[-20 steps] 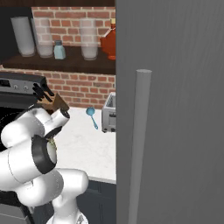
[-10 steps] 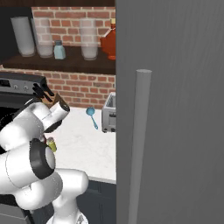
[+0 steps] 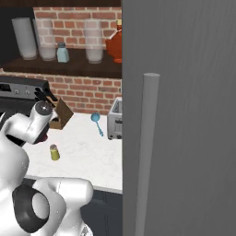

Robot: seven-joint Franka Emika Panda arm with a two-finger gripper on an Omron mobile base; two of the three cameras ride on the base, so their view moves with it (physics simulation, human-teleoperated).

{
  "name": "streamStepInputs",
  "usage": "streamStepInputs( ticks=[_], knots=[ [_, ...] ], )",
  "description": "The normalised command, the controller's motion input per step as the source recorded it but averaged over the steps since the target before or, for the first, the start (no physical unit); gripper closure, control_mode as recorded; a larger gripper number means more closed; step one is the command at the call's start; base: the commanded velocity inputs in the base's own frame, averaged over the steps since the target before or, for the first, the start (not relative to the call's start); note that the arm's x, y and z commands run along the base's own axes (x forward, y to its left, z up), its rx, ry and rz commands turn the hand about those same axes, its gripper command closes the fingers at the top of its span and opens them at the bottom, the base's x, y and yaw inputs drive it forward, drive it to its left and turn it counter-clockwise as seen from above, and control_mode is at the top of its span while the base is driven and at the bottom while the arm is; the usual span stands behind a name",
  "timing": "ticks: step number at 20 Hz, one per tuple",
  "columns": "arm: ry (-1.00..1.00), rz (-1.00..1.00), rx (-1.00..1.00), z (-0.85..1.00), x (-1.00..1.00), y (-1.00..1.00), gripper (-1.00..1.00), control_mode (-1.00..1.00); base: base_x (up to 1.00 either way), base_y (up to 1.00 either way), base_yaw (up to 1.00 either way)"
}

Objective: Put the shaker and condiment bottle from the counter next to their counterparts in the cabinet.

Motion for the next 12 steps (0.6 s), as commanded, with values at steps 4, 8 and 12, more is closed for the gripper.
streamStepInputs(
  ticks=[4,8,12],
  knots=[
    [0.00,-0.68,0.01,0.60,0.00,-0.07,1.00,-1.00,0.00,0.00,0.00],
    [0.00,-0.74,0.06,0.62,0.00,-0.29,1.00,-1.00,0.00,0.00,0.00],
    [0.00,-0.71,0.12,0.59,-0.09,-0.47,1.00,-1.00,0.00,0.00,0.00]
  ],
)
